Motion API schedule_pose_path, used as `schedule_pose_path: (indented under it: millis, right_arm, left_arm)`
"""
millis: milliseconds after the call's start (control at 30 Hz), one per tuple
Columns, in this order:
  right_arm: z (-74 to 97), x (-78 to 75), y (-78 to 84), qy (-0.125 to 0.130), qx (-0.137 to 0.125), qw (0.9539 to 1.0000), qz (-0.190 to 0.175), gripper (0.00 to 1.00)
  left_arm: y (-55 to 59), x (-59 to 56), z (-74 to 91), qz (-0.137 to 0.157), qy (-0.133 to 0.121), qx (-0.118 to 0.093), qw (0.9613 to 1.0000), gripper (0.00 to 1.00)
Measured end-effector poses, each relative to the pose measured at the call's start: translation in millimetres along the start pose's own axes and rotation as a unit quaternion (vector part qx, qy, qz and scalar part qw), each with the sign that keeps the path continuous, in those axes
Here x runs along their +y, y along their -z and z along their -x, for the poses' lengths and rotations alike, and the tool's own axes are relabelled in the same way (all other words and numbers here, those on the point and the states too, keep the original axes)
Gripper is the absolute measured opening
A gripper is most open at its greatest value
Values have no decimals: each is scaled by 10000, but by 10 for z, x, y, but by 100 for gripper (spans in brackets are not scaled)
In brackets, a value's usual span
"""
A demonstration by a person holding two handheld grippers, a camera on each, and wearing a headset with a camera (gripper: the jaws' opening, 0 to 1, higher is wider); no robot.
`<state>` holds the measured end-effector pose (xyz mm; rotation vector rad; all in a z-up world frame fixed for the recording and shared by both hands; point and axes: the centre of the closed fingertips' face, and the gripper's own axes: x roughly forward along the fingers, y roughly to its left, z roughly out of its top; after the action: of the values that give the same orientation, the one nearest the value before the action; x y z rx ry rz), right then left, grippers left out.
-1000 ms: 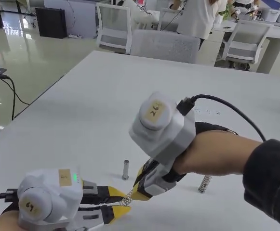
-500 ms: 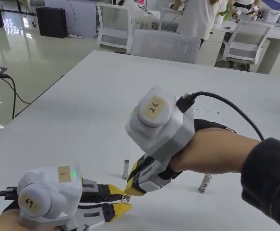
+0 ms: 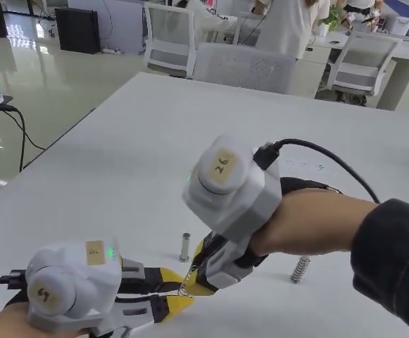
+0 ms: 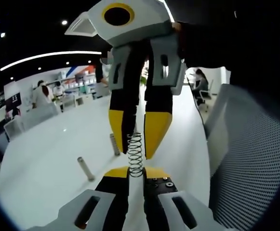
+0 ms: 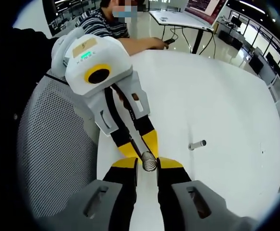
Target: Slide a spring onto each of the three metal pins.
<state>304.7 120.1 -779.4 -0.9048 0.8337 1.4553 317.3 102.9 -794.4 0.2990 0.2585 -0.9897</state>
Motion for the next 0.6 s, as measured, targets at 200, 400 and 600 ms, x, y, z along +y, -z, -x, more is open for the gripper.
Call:
schedule_pose_path:
  millis: [200, 400, 600]
  right_arm:
    - [-30, 11, 28, -56, 106, 9999, 33, 12]
    - [-48, 4, 40, -76, 140, 9999, 29, 12]
    - [-53, 3, 37, -73, 159, 9998, 44, 9]
  left_arm:
    - [-17, -4, 0, -37, 11, -9, 10000, 2]
    - [-47, -7, 0, -48, 27, -48, 10000, 2]
    - [-76, -7, 0, -43, 24, -81, 10000, 2]
